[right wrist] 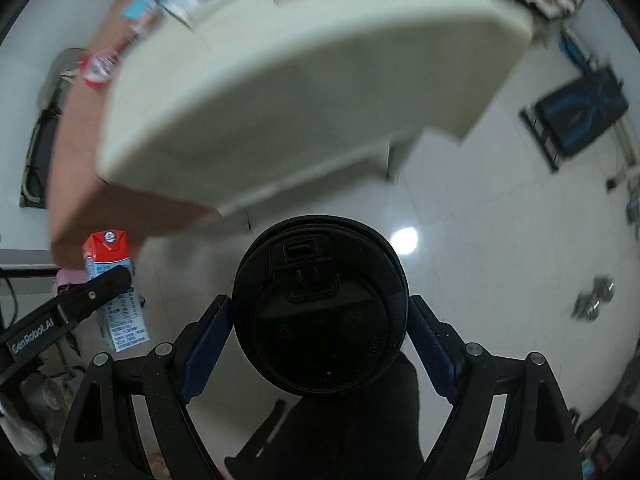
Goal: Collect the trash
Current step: 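Carry the milk carton and black lid to the bin and release them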
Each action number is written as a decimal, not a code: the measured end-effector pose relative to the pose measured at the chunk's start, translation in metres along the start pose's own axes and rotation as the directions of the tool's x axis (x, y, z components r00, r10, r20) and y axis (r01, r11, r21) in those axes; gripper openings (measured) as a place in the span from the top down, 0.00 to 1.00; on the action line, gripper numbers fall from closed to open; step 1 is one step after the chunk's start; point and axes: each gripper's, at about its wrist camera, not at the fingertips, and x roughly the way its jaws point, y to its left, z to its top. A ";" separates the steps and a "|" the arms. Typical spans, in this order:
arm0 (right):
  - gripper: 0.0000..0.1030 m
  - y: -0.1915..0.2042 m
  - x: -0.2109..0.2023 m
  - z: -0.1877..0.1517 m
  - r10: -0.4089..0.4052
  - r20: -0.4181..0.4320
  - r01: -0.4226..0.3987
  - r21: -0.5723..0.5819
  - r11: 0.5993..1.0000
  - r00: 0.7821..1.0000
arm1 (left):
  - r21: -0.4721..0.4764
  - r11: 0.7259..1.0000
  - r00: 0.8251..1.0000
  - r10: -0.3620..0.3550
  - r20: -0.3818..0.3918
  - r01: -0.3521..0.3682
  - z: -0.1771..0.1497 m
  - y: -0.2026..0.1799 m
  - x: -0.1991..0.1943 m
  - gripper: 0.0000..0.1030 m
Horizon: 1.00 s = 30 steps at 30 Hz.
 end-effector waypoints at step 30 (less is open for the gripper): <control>0.00 -0.056 0.312 -0.028 -0.198 -0.145 0.179 -0.137 0.974 0.969 | -0.004 0.966 0.963 0.257 -0.079 -0.258 -0.040 0.085 0.237 0.06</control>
